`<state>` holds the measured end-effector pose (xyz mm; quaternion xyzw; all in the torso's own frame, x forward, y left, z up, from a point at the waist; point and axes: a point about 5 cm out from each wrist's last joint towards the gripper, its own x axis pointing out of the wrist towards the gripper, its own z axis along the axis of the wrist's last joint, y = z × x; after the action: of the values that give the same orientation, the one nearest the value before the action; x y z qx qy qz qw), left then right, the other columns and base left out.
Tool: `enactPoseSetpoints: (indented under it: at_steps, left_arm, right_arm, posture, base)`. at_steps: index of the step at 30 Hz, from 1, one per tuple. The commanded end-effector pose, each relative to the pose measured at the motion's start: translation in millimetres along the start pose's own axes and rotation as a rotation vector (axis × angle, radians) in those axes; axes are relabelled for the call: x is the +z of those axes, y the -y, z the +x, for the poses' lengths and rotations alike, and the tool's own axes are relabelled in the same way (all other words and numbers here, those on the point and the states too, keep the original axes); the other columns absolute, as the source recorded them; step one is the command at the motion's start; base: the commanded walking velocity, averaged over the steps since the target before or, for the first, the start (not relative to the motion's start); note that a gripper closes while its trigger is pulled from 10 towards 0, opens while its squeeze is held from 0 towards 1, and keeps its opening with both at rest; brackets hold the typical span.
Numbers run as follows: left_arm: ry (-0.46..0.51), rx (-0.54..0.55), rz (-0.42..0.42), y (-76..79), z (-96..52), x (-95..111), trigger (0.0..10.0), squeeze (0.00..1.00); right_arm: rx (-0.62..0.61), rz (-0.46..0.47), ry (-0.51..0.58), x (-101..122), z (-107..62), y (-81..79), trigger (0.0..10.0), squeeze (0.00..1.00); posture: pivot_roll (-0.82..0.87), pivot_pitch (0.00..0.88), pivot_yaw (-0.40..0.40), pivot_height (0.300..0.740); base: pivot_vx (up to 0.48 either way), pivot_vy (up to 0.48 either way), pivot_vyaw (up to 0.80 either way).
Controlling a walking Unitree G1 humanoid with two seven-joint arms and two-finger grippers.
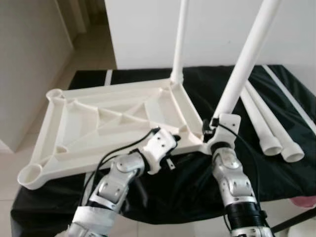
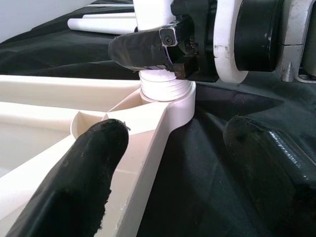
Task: Building children table
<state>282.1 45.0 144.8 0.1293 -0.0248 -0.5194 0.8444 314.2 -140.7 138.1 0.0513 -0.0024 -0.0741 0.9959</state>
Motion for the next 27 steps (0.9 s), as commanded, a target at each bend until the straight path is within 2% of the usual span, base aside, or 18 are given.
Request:
enactPoseSetpoints:
  at_steps: [1, 2, 3, 8, 9, 21, 22, 27]
  left_arm:
    - [0.003, -0.011, -0.001, 2.2, 0.8, 2, 10.0, 0.0]
    - [0.003, -0.011, -0.001, 2.2, 0.8, 2, 10.0, 0.0]
    - [0.003, -0.013, 0.0, 2.4, 0.8, 2, 10.0, 0.0]
    - [-0.001, -0.014, 0.007, 0.6, 0.0, 2, 10.0, 0.0]
    - [-0.002, -0.013, 0.011, -0.9, -0.3, 2, 10.0, 0.0]
    - [0.0, -0.012, 0.016, -0.9, -1.0, 3, 10.0, 0.0]
    - [-0.001, -0.014, 0.017, -0.9, -1.4, 3, 10.0, 0.0]
    - [-0.004, -0.019, 0.017, -1.0, -2.4, 2, 10.0, 0.0]
  right_arm:
    - [-0.009, 0.049, -0.049, -7, -2.7, 1.3, 10.0, 0.02]
    - [-0.009, 0.049, -0.049, -7, -2.7, 1.3, 10.0, 0.02]
    - [-0.005, 0.054, -0.042, -6, -2.3, 1.3, 10.0, 0.07]
    - [0.004, 0.056, -0.026, -2, -0.4, 3.5, 10.0, 0.05]
    - [0.006, 0.051, -0.021, -1, 0.6, 6.5, 10.0, 1.0]
    - [0.078, 0.008, 0.022, -4, -2.2, 22.4, 10.0, 1.0]
    - [0.116, 0.001, 0.029, -3, -3.0, 24.2, 10.0, 0.0]
    - [0.224, -0.019, 0.025, -5, -3.8, 33.6, 10.0, 0.0]
  posture:
    - [-0.05, 0.0, 0.006, 0.74]
    - [-0.05, 0.0, 0.006, 0.74]
    - [-0.05, 0.0, 0.006, 0.74]
    - [-0.05, 0.0, 0.01, 0.74]
    - [-0.05, 0.0, 0.012, 0.74]
    - [-0.05, 0.0, 0.015, 0.74]
    - [-0.05, 0.0, 0.017, 0.74]
    - [-0.05, 0.0, 0.017, 0.74]
  base:
    - [0.0, 0.0, 0.0]
    - [0.0, 0.0, 0.0]
    - [0.0, 0.0, 0.0]
    - [0.0, 0.0, 0.0]
    - [0.0, 0.0, 0.0]
    - [0.0, 0.0, 0.0]
    - [0.0, 0.0, 0.0]
    - [0.0, 0.0, 0.0]
